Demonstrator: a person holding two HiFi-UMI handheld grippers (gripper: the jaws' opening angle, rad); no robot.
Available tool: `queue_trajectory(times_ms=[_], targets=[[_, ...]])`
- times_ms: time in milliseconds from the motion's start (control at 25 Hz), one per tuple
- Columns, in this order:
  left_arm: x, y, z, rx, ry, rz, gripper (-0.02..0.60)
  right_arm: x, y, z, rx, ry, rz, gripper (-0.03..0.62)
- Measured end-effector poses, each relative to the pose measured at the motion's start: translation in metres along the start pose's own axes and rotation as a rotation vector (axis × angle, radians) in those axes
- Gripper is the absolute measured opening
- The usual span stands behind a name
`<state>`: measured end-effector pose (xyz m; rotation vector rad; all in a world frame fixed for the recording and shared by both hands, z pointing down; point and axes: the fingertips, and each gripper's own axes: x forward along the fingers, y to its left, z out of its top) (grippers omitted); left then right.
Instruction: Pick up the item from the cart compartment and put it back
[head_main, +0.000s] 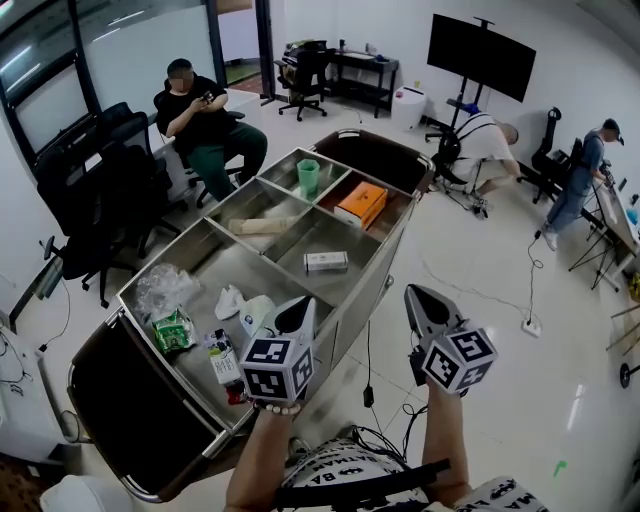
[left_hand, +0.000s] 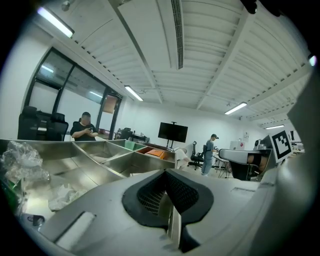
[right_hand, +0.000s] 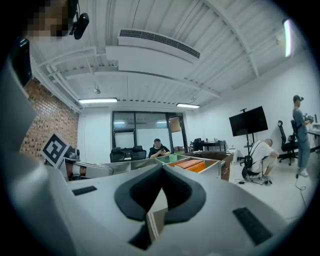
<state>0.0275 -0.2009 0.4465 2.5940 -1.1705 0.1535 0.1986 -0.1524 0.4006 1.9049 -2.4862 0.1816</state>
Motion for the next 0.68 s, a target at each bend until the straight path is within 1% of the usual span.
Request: queue_trajectory(times_ms=[400, 680], targets=[[-0.005, 0.005, 0.003, -0.005, -0.016, 0.003, 0.005, 0.005, 0.009, -0.001, -0.006, 0.013, 0.010, 0.020], [-0.005, 0.008, 0.002, 0.000, -0.013, -0.002, 0.005, 0.005, 0.013, -0.003, -0.013, 0.018, 0.007, 0.020]])
